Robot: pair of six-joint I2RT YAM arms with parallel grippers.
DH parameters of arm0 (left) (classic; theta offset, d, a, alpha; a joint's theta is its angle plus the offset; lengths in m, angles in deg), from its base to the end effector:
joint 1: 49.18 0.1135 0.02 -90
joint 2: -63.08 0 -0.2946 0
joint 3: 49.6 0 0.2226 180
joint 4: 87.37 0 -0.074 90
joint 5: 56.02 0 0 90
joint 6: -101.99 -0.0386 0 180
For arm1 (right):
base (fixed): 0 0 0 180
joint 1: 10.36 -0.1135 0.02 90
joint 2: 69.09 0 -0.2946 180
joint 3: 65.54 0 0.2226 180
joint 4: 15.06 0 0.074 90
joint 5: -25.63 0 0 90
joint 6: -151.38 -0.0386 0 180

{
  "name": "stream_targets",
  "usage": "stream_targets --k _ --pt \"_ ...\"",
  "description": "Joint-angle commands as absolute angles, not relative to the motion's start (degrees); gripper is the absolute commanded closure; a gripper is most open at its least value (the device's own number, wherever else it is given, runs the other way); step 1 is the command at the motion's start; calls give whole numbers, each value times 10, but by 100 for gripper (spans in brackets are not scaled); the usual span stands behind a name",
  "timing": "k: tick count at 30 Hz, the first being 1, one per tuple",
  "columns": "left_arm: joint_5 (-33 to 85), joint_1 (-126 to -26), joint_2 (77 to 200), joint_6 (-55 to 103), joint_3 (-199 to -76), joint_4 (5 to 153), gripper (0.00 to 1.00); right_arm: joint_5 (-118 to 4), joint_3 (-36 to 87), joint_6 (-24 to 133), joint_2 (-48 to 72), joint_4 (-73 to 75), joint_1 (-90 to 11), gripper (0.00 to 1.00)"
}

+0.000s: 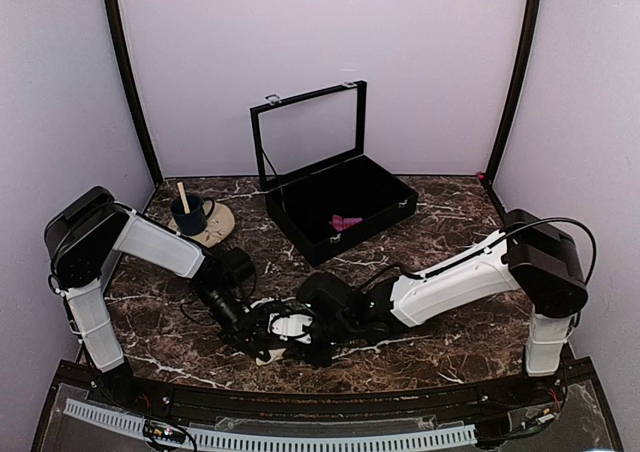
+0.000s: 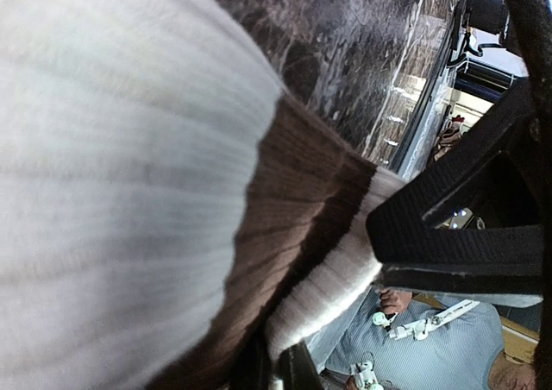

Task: Roll the socks
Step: Roll the sock at the center of the board.

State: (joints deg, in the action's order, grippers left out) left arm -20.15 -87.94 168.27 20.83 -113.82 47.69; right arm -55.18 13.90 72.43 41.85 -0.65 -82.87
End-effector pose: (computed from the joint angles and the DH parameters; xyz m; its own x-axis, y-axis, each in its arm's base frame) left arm 0.1926 -0.1948 0.1555 -0.8319 0.5524 0.0537 0.2875 0.5117 -0.8096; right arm 0.1123 0.3768 0.1918 -0.0250 -0.7089 -0.7049 -0.9982 0.0559 -0.0208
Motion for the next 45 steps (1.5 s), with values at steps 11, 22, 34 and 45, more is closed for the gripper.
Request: stream_targets --k 11,22,34,45 --pt "-197 -870 1669 208 -1129 476 100 -516 155 717 453 -3 -810 84" --pt "-140 -865 1652 210 -1142 462 82 -506 146 694 439 -4 -803 100" --pt "-124 -848 1594 244 -1163 494 62 -586 128 592 419 29 -796 100" --pt "61 -848 1436 328 -1074 606 64 -558 234 526 447 135 -813 100"
